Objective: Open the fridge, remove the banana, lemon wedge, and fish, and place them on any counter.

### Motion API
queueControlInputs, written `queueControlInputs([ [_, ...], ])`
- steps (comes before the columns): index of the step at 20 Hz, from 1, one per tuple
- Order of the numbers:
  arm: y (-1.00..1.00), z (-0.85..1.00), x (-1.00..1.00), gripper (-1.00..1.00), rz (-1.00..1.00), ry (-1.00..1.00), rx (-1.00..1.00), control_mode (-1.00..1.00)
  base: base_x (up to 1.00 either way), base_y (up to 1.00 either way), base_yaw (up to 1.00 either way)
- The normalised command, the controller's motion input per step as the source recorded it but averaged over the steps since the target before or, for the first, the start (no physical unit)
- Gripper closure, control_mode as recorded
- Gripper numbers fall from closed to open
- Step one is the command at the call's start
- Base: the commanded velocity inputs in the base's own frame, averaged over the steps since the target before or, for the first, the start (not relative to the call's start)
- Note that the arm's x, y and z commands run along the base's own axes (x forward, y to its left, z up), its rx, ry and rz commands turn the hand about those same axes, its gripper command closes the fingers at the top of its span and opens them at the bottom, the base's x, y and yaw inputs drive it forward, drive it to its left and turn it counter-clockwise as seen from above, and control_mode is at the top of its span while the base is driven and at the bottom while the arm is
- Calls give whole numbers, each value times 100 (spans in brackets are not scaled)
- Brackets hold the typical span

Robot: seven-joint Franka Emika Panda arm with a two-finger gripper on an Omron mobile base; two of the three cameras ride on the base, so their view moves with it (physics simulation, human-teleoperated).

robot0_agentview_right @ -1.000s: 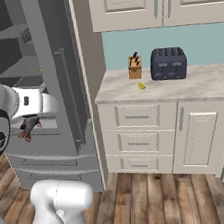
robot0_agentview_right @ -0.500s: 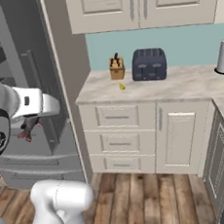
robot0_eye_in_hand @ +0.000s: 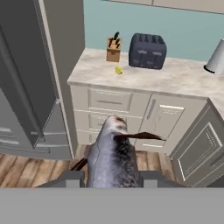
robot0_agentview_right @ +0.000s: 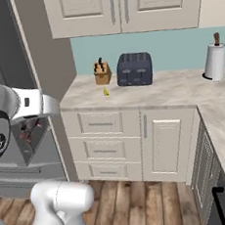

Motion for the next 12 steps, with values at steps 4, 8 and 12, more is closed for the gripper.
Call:
queueControlInputs([
  [4,0,0,0,100,0,0,0,100,89,-26,0],
  [8,0,0,0,100,0,0,0,100,87,-2,0],
  [12,0,0,0,100,0,0,0,100,85,0,0],
])
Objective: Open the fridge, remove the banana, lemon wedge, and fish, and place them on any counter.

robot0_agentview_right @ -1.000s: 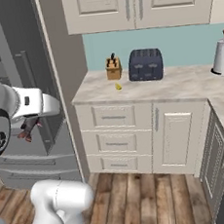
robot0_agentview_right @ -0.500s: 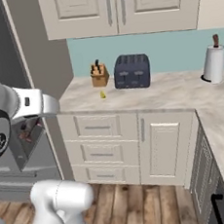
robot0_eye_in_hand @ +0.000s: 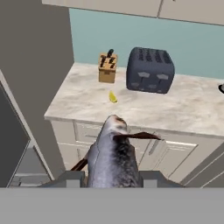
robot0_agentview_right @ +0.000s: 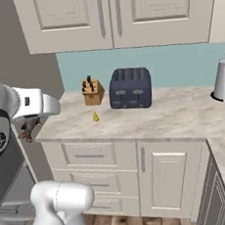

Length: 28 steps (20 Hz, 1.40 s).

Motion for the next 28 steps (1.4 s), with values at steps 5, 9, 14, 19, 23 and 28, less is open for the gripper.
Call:
queueControlInputs([
  [5,0,0,0,100,0,0,0,100,70,-3,0],
  [9,0,0,0,100,0,0,0,100,60,-1,0],
  [14,0,0,0,100,0,0,0,100,55,0,0],
  [19,0,0,0,100,0,0,0,100,45,0,0],
  [23,0,0,0,100,0,0,0,100,42,0,0],
  [28,0,0,0,100,0,0,0,100,36,0,0],
])
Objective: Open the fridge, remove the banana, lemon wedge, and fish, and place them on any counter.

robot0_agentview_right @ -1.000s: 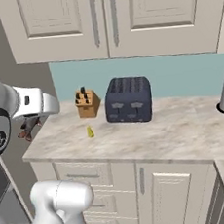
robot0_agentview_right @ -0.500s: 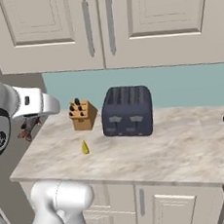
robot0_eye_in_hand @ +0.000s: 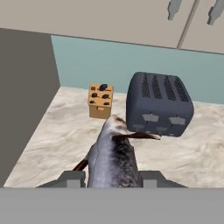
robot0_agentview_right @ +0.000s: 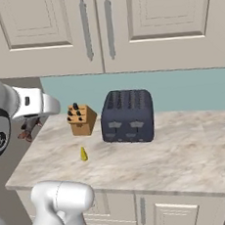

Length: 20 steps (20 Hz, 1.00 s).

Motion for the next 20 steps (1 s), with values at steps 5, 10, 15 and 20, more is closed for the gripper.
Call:
queueControlInputs([
  [5,0,0,0,100,0,0,0,-100,10,0,0],
  [10,0,-8,9,100,0,2,0,-100,0,0,0],
  [15,0,-27,47,100,2,0,0,-100,0,0,0],
  [20,0,-48,62,100,8,3,0,-100,0,0,0],
])
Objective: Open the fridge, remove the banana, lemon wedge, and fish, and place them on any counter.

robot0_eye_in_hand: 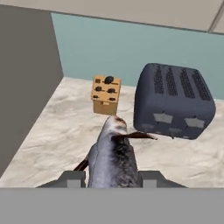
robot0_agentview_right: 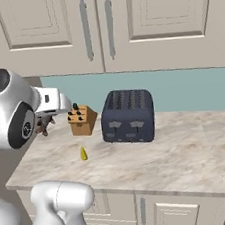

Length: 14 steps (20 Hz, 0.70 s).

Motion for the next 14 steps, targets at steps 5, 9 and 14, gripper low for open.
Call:
queueControlInputs([
  [5,8,-59,62,100,11,9,0,-100,0,0,0],
  [9,20,-52,72,100,10,16,0,-100,0,0,0],
  [14,30,-47,73,100,7,21,0,-100,0,0,0],
])
